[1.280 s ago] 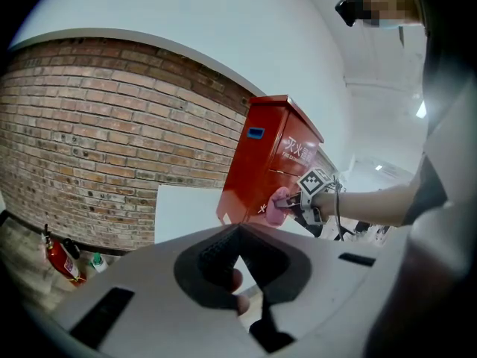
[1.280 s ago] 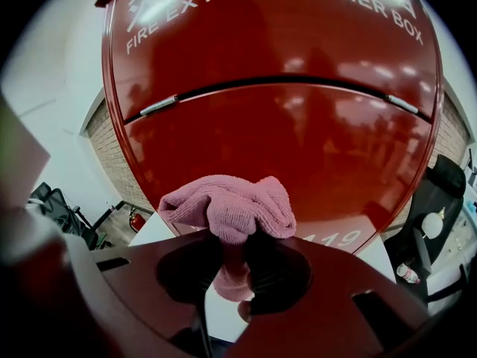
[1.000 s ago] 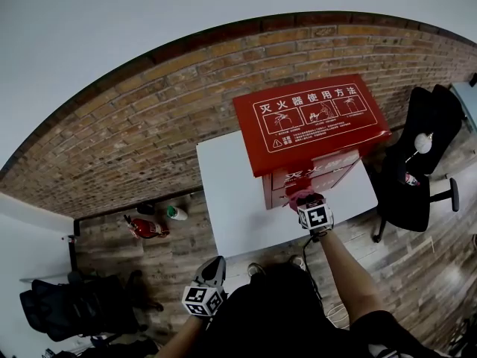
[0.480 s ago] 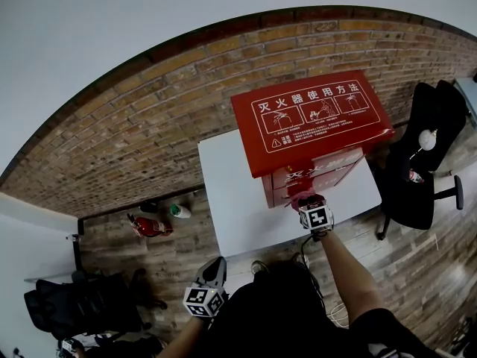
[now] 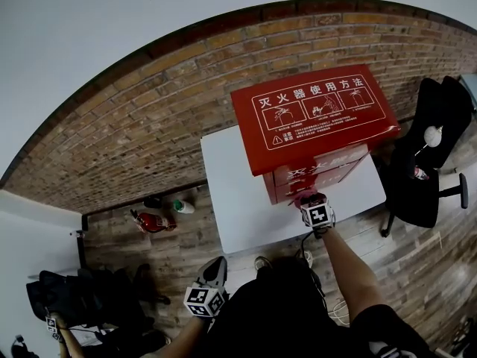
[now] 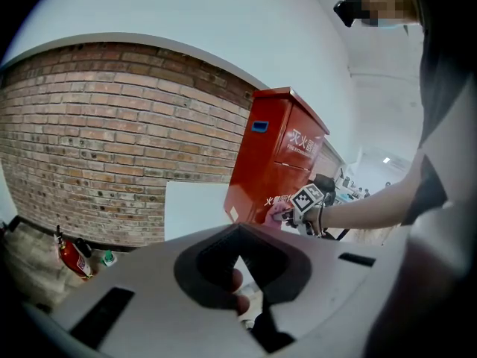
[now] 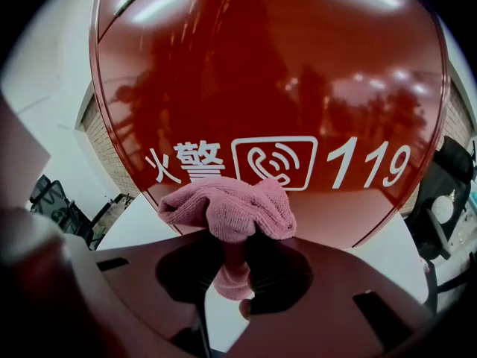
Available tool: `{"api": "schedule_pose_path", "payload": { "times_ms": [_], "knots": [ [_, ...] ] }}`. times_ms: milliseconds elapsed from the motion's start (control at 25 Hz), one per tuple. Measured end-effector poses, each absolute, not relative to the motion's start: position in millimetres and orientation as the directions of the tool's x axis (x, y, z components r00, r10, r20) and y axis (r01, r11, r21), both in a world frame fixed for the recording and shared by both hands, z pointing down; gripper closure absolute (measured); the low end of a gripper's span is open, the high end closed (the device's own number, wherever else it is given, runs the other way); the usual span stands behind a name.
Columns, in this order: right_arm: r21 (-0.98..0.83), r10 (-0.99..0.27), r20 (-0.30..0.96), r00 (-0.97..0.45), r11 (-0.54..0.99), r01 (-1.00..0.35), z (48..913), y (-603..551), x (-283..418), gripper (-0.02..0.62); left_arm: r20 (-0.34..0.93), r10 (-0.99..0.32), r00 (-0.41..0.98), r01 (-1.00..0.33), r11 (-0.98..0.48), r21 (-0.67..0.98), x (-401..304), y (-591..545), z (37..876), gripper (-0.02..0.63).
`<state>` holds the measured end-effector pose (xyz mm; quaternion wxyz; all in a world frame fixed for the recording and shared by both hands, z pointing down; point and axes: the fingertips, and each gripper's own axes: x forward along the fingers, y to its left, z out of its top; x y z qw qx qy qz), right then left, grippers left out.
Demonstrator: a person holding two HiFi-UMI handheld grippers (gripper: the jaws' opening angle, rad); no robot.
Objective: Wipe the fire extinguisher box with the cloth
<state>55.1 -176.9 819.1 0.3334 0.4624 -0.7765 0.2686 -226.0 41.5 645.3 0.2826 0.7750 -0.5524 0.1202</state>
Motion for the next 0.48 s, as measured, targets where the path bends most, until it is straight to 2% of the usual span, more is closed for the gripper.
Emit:
{"api": "schedule_pose_path", "payload": {
  "times_ms": [480],
  "knots": [
    [-0.088, -0.519, 0.788, -0.331, 0.437, -0.895, 864, -175, 57, 0.5, 0.537, -0.789, 0.299, -0.947, -0.176, 0.269, -249, 65, 662, 0.589]
  ]
}}
